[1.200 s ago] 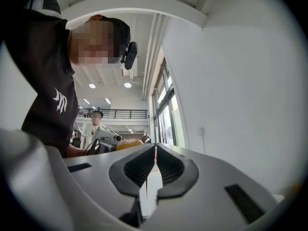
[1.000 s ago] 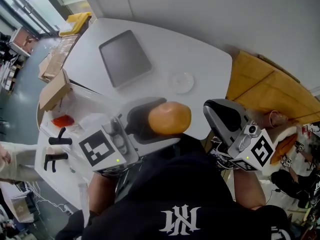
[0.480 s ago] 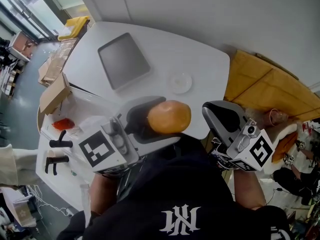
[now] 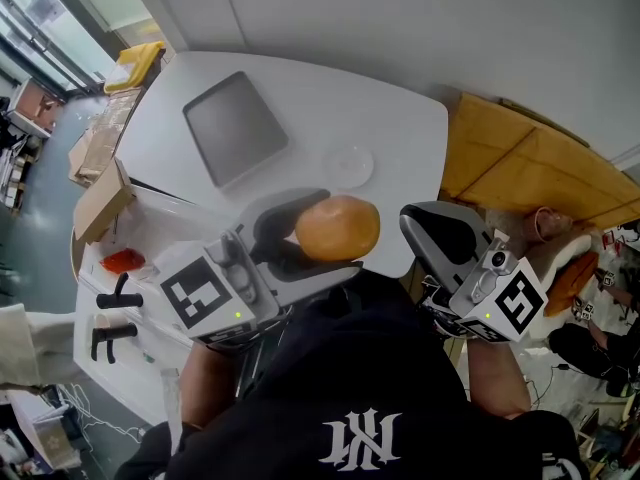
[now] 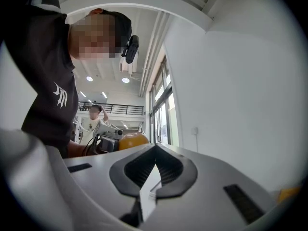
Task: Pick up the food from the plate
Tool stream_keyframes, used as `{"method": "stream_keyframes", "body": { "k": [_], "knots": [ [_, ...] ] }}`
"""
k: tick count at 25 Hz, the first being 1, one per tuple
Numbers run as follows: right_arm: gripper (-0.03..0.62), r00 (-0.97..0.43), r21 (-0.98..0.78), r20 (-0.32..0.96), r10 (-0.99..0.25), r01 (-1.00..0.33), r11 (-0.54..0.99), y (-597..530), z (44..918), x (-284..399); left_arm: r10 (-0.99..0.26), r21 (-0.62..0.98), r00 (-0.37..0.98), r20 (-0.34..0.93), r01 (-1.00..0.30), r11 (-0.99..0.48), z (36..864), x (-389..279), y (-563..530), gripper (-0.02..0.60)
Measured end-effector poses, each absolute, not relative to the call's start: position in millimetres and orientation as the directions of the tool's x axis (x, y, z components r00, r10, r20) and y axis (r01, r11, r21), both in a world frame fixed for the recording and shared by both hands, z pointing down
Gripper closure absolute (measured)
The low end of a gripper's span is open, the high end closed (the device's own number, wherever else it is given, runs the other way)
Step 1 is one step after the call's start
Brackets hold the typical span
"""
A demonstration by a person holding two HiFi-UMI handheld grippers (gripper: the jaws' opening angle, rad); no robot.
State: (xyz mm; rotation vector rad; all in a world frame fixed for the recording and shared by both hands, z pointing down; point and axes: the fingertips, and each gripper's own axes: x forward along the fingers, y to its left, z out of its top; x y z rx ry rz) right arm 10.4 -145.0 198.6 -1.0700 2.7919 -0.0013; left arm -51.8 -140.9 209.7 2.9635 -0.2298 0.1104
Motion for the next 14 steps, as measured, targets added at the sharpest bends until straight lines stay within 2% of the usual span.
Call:
{"method": "stream_keyframes", "body": {
  "k": [7,14],
  "knots": [
    [0.591,-0.712,-0.046,-0.138,-0.688,-0.689,0.723,-144.4,195.7,25.1,-0.125,0.155,0.991,0.039,-0.130,-0.979,198.6,-38.9,-145.0,0.229],
    [0.591,-0.704,-0.044,-0.131,-0.698,-0.699,0.714,-145.2,198.3,41.8,-0.110,0.150,0.993,0.043,-0.116,-0.982,202.8,-24.1,-145.9,0.229]
  ]
}}
